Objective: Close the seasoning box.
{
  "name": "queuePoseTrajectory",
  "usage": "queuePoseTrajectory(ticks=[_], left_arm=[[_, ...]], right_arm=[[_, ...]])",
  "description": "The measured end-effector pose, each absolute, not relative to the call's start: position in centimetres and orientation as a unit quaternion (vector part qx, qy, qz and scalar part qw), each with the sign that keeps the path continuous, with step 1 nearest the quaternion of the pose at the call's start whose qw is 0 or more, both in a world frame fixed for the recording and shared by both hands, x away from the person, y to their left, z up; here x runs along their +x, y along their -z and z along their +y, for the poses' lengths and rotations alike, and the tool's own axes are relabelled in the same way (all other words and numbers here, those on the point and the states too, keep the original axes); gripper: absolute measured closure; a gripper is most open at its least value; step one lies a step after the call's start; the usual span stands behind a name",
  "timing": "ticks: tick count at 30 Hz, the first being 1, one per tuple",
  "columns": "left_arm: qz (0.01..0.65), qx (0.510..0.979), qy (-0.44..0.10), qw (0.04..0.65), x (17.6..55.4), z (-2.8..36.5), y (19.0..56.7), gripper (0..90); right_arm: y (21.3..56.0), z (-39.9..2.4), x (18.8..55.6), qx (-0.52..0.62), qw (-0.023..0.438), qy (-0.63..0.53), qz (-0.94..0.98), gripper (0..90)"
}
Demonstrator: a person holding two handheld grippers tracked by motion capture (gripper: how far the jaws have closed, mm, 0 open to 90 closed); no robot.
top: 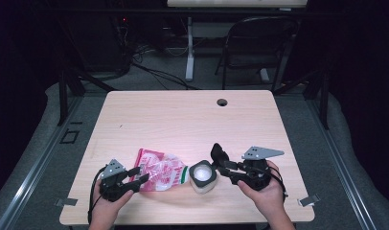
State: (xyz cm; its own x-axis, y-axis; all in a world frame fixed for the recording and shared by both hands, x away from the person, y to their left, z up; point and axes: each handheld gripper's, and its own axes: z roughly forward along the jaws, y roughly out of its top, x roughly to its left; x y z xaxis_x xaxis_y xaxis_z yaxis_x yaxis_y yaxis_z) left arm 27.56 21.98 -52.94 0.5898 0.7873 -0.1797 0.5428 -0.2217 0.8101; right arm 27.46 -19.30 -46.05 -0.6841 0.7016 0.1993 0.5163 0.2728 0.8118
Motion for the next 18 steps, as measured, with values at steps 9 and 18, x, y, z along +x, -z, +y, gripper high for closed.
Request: queuePoseTrajectory(ticks=[9, 18], left_arm=[[0.438, 0.767, -0.129, 0.45, 27.7, 22.3, 52.9, 54.0], [0.438, 0.768, -0.133, 0.448, 27.7, 22.4, 53.0, 54.5]], right_arm=[[45.5, -20.5, 27.5, 0.405, 0.111, -0.459, 0.783, 70.9], [45.5, -21.3, 27.7, 0.423, 0.127, -0.457, 0.772, 81.3]])
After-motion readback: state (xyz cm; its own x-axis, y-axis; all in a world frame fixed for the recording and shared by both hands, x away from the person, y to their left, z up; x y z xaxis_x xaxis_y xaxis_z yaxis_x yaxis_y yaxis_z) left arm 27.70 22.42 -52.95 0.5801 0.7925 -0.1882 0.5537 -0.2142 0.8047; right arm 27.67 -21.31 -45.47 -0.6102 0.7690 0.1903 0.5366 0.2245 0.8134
